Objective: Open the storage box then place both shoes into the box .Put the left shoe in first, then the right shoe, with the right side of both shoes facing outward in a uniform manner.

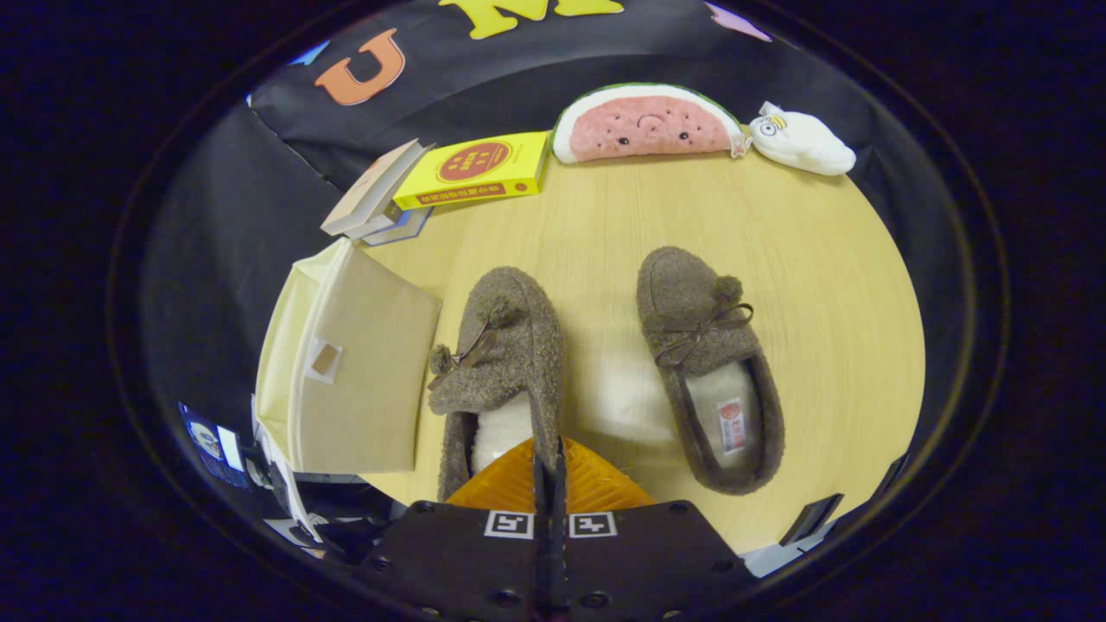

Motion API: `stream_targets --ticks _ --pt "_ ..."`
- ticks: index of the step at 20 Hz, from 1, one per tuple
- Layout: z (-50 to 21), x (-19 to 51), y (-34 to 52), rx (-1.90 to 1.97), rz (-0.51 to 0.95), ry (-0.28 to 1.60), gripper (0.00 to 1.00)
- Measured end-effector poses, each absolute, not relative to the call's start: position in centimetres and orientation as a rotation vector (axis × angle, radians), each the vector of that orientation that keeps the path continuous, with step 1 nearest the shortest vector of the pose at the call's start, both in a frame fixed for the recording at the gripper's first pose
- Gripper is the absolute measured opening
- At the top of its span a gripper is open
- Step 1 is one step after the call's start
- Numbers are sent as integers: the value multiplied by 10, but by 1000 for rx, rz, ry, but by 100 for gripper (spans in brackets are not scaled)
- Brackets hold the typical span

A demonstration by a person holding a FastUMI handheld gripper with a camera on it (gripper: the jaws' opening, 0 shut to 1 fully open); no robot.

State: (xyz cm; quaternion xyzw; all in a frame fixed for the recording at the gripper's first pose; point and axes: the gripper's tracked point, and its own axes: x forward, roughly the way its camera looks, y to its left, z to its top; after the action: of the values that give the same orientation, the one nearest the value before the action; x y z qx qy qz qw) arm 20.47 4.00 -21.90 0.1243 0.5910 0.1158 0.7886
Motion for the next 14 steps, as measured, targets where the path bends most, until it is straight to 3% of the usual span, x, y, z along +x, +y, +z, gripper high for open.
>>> stream_targets --ticks 14 --pt "-104 186 124 269 354 1128 0"
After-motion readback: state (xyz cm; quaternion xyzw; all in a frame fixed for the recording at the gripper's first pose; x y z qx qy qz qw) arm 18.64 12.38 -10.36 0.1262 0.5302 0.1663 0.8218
